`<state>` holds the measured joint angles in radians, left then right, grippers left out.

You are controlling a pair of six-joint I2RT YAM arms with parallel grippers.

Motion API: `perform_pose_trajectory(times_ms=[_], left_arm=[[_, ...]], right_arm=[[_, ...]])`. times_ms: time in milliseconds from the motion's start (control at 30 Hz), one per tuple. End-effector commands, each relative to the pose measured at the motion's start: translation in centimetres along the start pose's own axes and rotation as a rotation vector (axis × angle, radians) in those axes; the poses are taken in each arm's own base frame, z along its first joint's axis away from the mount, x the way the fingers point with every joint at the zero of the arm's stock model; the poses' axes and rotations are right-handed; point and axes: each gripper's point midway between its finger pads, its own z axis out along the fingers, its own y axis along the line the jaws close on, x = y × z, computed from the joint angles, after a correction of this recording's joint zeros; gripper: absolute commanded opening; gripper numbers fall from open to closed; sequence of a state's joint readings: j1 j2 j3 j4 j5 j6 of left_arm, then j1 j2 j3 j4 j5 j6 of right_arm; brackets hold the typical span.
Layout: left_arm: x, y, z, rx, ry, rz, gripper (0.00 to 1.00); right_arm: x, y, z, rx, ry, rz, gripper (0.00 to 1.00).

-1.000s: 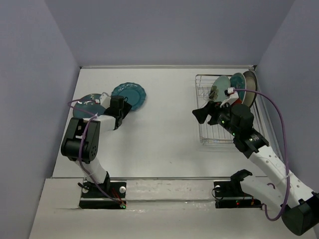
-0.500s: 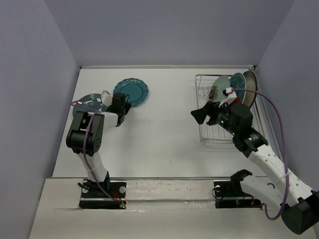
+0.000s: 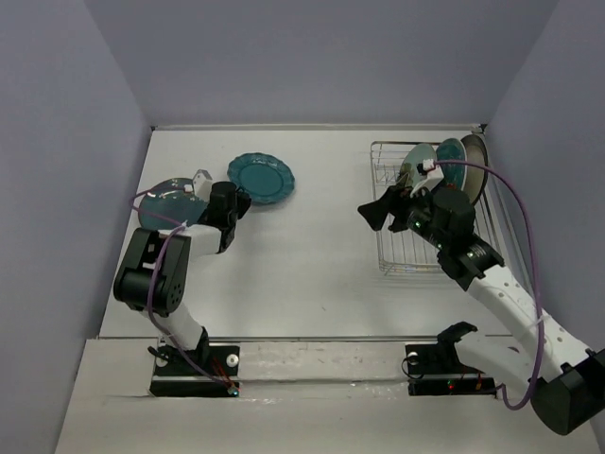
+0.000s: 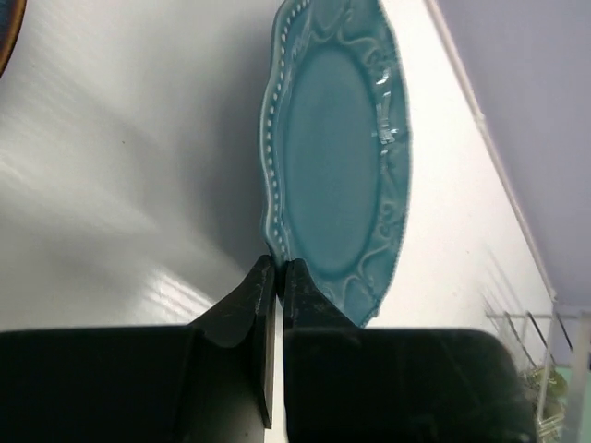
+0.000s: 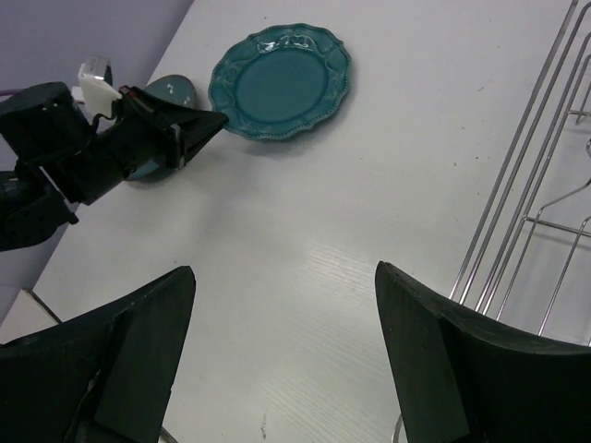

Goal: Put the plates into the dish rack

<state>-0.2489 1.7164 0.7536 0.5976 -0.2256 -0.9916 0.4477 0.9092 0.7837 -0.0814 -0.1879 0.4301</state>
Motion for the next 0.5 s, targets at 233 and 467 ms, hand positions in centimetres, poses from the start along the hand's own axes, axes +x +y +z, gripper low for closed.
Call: perform_pose_trajectory(times_ms=[233, 467], left_arm=[[-4.9, -8.5, -10.0, 0.442, -0.114, -0.033, 0.06], [-6.0, -9.4, -13.6, 0.538, -0.139, -0.06, 0.06]], right_arm=[[0.0, 4.5, 3.9, -0.24, 0.061, 0.143, 0.89], [3.3, 5.3, 8.2, -0.251, 0.152, 0.242, 0.91]])
